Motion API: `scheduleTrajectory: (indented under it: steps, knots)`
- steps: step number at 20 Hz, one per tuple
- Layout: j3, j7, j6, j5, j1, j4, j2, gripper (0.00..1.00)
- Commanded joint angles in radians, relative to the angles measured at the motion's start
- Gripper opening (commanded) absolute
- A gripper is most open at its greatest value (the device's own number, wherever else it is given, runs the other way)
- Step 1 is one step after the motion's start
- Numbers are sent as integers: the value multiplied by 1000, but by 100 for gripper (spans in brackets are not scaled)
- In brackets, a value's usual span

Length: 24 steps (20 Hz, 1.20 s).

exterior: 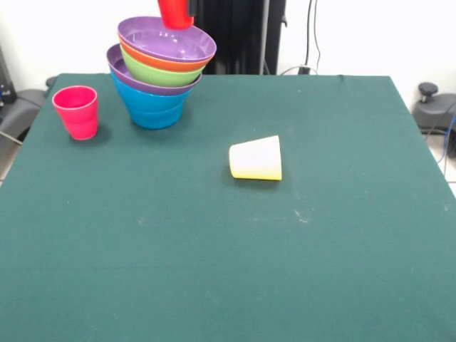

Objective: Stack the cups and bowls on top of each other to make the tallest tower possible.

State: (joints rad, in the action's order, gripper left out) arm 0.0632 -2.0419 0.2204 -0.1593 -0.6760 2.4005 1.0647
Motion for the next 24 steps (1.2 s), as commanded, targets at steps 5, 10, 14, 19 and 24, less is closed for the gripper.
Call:
scheduleTrajectory:
  steps: [5, 10, 14, 19, 24]
  knots:
    - [36, -31, -179, -163, -13, -35, -251, 0]
    - [33, -50, -192, -184, -17, -48, -271, 0]
    - [29, -56, -201, -198, -21, -61, -291, 0]
    - [36, -36, -182, -219, -56, -82, -297, 0]
    - [68, -12, -128, -229, -103, -85, -260, 0]
